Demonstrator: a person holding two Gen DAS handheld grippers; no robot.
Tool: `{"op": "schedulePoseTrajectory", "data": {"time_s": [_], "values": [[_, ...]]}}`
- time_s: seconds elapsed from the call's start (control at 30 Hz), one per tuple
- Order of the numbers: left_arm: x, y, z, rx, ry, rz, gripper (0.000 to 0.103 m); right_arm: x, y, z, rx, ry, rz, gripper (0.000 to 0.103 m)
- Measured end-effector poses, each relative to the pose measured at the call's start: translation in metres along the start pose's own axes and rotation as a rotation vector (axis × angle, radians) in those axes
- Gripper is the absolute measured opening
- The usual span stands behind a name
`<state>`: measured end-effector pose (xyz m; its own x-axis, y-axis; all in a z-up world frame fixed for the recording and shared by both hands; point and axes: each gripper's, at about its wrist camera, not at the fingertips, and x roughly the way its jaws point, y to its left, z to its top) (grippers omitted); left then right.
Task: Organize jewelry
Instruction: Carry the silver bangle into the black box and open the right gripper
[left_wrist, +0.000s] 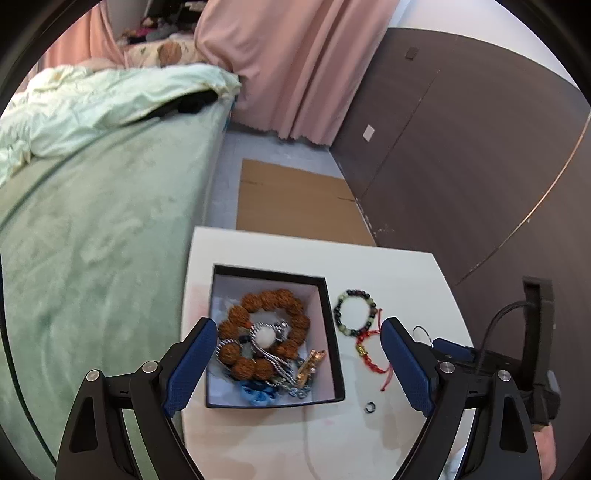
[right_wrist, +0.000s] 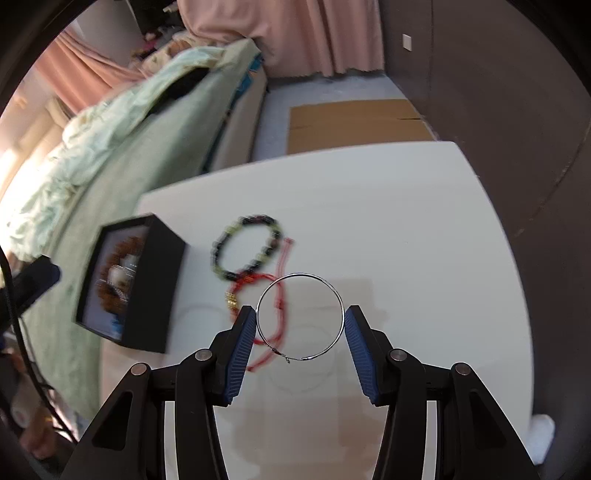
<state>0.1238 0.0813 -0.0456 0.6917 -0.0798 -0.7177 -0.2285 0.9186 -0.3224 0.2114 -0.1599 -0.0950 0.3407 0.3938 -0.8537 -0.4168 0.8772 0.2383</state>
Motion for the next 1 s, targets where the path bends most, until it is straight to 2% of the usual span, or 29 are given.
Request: {"op": "schedulePoseTrajectory", "data": {"time_s": [0.27, 0.57, 0.83, 0.93, 0.97, 1.0], "values": [[-0.017, 0.022, 0.009, -0.032, -0.039, 0.017, 0.090, -0.006, 0.041, 0.009, 0.005, -0.069, 0.193, 0.051], [-0.029, 0.059, 0.015, -0.097, -0.068, 0.061, 0.090, 0.001, 0.085, 0.005, -0.015, -0.086, 0.307, 0.051], [-0.040, 0.085, 0.018, -0.153, -0.103, 0.093, 0.090, -0.001, 0.111, 0.002, -0.043, -0.139, 0.375, 0.051], [-0.044, 0.092, 0.018, -0.171, -0.117, 0.101, 0.090, 0.000, 0.125, 0.003, -0.102, -0.160, 0.365, 0.052], [-0.045, 0.092, 0.017, -0.171, -0.124, 0.109, 0.090, 0.001, 0.129, 0.003, -0.121, -0.155, 0.353, 0.053], [-0.046, 0.092, 0.017, -0.168, -0.127, 0.117, 0.090, 0.003, 0.132, 0.003, -0.138, -0.144, 0.330, 0.060]]}}
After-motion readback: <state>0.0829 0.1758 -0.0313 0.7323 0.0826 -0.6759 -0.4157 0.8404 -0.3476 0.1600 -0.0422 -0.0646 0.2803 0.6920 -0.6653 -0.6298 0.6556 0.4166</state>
